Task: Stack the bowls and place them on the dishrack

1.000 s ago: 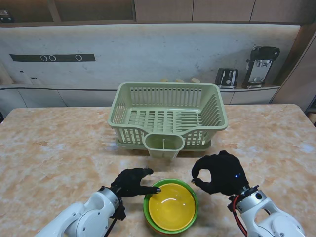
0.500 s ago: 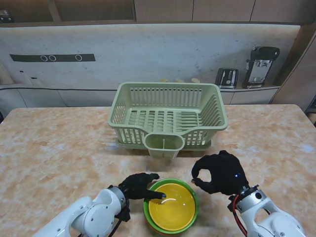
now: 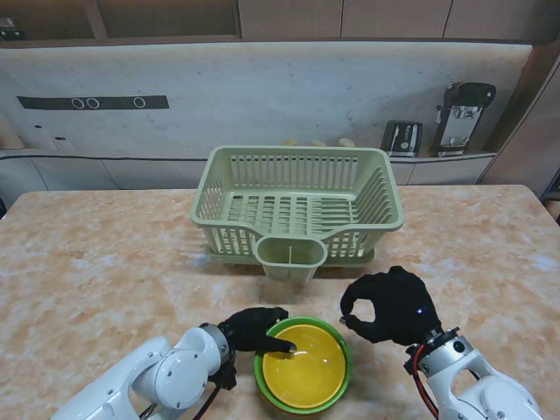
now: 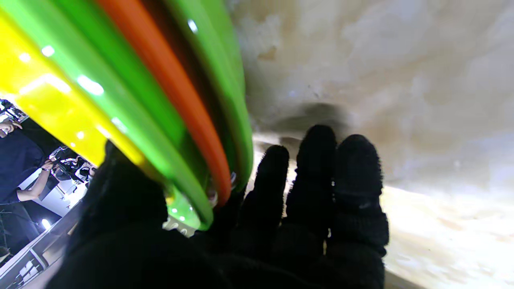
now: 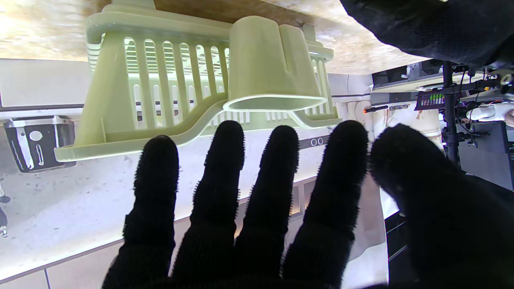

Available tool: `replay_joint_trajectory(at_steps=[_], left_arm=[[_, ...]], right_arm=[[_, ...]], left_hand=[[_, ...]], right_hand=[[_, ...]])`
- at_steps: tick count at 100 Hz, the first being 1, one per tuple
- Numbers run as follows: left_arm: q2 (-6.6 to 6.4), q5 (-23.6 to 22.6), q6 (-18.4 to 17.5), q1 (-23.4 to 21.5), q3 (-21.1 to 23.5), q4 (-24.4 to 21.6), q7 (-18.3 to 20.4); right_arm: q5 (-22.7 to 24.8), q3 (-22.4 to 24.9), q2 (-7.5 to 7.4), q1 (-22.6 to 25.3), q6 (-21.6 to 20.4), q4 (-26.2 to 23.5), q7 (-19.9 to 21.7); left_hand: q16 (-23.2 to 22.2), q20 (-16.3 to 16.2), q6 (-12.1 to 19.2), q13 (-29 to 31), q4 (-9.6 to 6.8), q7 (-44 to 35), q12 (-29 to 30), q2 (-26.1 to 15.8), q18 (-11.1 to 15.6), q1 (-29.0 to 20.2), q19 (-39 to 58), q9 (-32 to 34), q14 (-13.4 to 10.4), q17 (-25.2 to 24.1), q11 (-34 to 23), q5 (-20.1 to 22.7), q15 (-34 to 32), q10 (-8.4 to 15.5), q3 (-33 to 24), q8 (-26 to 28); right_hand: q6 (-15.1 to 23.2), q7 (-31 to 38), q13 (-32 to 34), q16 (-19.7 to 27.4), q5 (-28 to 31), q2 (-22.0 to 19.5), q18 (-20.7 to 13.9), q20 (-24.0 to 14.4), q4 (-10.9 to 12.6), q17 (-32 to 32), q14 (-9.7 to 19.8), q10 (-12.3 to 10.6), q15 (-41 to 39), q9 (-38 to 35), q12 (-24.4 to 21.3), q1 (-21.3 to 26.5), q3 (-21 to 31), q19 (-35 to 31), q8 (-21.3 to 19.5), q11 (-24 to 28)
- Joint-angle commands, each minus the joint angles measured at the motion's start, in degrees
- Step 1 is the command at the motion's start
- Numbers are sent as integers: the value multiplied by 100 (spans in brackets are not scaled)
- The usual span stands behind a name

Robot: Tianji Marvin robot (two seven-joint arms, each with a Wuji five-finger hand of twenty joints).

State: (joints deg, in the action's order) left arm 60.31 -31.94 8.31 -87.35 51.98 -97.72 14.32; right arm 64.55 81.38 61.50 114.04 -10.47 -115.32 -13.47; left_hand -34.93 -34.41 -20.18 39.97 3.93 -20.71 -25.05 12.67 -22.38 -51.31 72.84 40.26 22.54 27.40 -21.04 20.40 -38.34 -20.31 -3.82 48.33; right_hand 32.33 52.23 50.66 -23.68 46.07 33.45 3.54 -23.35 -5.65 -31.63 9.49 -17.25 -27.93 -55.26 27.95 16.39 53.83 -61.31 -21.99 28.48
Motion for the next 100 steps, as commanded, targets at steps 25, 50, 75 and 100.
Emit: replay_joint_trajectory(at_steps=[25, 50, 75, 100], left_arm=[[-4, 411, -23, 99, -216, 285, 275], [102, 810, -189, 108, -215, 461, 9], [171, 788, -409, -61, -39, 463, -339], [285, 582, -710, -456, 306, 293, -1036]], right_arm=[[7, 5, 35, 50, 11, -9, 56], [-2, 14, 37, 51, 16, -3, 53], [1, 15, 38, 47, 16, 8, 35], [17, 11, 37, 50, 17, 11, 16]], left_hand=[[-312, 373, 350, 1289, 362, -2046, -1617, 1413, 807, -108, 1016, 1210, -541, 1126, -608, -435, -789, 893, -4245, 421], [-703, 713, 998, 1882, 778, -3249, -2026, 1627, 1347, -1323, 1486, 1576, -1174, 1702, -1420, -142, -1286, 1750, -5131, 1143], [-1923, 465, 1792, 1931, 124, -4150, -2181, 563, 1285, -1797, 1978, 1397, -1793, 1590, -2918, 155, -2003, 2392, -4969, 1684], [-2808, 181, 2370, 1713, 278, -4812, -2911, 270, 1041, -2235, 1866, 1484, -1782, 1267, -3043, 673, -2215, 2485, -4582, 2132]], right_hand=[[168, 117, 30, -110, 130, 52, -72, 45, -103, 9, 112, -174, 46, -127, 81, 26, 17, -62, 9, -49], [165, 115, 30, -109, 124, 55, -77, 46, -102, 18, 118, -166, 47, -127, 82, 30, 16, -57, 9, -49], [160, 121, 36, -110, 131, 55, -79, 45, -103, 10, 115, -183, 45, -135, 83, 28, 12, -60, 6, -46], [157, 121, 35, -110, 128, 54, -71, 47, -101, 13, 105, -183, 47, -136, 84, 29, 14, -58, 5, -45]])
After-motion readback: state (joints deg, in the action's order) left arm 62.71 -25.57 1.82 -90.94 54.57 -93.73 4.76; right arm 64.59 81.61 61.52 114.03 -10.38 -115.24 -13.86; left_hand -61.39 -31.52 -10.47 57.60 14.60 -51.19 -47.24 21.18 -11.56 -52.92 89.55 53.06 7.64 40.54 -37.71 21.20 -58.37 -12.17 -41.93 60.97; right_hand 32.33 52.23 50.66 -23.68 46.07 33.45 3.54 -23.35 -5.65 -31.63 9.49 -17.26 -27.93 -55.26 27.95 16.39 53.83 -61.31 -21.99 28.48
